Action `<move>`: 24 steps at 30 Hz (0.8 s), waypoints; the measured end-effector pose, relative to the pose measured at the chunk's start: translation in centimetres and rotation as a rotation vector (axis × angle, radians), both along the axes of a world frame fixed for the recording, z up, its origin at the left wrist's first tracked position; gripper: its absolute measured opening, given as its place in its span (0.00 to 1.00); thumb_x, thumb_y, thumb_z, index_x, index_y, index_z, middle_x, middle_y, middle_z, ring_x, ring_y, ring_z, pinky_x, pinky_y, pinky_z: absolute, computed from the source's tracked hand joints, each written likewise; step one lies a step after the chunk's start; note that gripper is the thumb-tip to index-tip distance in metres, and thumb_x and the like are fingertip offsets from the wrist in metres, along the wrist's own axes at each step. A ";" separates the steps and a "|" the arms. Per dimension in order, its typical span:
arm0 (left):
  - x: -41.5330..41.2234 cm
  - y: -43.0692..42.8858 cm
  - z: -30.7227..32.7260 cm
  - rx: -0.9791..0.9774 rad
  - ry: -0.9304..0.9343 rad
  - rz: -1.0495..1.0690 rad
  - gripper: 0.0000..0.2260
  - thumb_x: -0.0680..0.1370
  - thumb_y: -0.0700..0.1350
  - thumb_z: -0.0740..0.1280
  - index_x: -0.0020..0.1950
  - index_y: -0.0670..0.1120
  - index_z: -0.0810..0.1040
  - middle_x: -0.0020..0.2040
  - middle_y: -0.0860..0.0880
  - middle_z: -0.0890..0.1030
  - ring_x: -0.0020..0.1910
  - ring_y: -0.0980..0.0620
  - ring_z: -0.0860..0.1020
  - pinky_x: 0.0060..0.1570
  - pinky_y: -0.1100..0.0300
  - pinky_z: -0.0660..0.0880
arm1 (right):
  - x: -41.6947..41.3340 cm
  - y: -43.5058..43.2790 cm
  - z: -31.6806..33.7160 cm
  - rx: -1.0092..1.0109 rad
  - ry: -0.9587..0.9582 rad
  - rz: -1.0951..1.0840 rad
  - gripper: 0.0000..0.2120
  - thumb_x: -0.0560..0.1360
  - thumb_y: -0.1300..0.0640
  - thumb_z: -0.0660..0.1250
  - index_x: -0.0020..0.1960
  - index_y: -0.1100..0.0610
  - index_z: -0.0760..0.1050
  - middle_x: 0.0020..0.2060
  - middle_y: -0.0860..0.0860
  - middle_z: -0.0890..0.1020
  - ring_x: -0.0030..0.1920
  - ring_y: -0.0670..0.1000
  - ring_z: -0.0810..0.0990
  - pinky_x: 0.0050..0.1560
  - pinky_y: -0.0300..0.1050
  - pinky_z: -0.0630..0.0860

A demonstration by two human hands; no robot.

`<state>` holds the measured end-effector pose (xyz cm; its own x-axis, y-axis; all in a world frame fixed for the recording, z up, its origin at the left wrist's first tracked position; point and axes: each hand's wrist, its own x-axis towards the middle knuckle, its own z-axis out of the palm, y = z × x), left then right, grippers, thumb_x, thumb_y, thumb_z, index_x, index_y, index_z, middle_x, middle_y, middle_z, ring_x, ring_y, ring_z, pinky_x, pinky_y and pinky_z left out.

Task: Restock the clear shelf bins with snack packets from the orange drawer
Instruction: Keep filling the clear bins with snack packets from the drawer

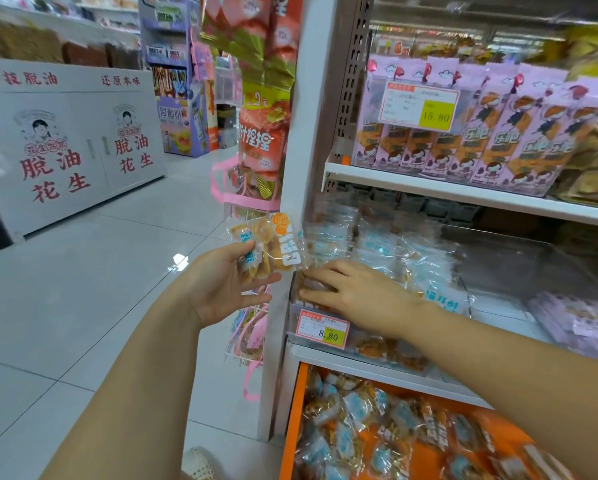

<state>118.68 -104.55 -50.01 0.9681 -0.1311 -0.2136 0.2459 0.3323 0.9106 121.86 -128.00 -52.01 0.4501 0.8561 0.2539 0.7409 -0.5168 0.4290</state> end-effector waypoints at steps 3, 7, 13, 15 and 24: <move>0.2 0.2 0.0 0.003 -0.004 -0.001 0.13 0.82 0.47 0.56 0.64 0.46 0.74 0.52 0.44 0.84 0.56 0.43 0.80 0.64 0.39 0.68 | -1.0 -1.5 0.4 0.031 0.026 -0.038 0.30 0.63 0.64 0.74 0.65 0.58 0.75 0.65 0.58 0.75 0.63 0.59 0.76 0.60 0.54 0.75; 0.4 0.2 0.0 0.004 -0.008 0.004 0.12 0.82 0.47 0.56 0.62 0.47 0.75 0.52 0.44 0.84 0.56 0.42 0.80 0.65 0.39 0.68 | -1.0 -1.3 -0.3 0.039 -0.031 -0.052 0.34 0.49 0.64 0.82 0.55 0.54 0.82 0.56 0.55 0.82 0.54 0.57 0.81 0.53 0.49 0.78; 0.4 -0.2 0.0 0.015 -0.004 -0.010 0.14 0.82 0.47 0.57 0.66 0.46 0.73 0.53 0.44 0.84 0.56 0.43 0.80 0.64 0.39 0.69 | -1.2 -1.1 -0.8 0.015 -0.035 -0.041 0.35 0.50 0.60 0.83 0.57 0.54 0.81 0.58 0.55 0.81 0.56 0.56 0.81 0.55 0.45 0.77; 0.2 -0.3 0.0 0.021 -0.004 -0.014 0.14 0.82 0.47 0.57 0.65 0.46 0.73 0.53 0.44 0.84 0.56 0.43 0.81 0.60 0.40 0.71 | -1.4 -1.5 -0.7 0.015 -0.043 -0.063 0.36 0.52 0.62 0.83 0.60 0.55 0.80 0.61 0.57 0.79 0.59 0.58 0.79 0.61 0.47 0.69; -1.4 -2.5 0.4 0.041 -0.073 -0.131 0.07 0.80 0.45 0.61 0.55 0.46 0.77 0.50 0.45 0.82 0.49 0.47 0.82 0.42 0.53 0.81 | -4.2 -3.8 1.7 0.309 0.058 -0.035 0.13 0.73 0.58 0.66 0.57 0.56 0.80 0.55 0.51 0.82 0.56 0.52 0.79 0.61 0.49 0.73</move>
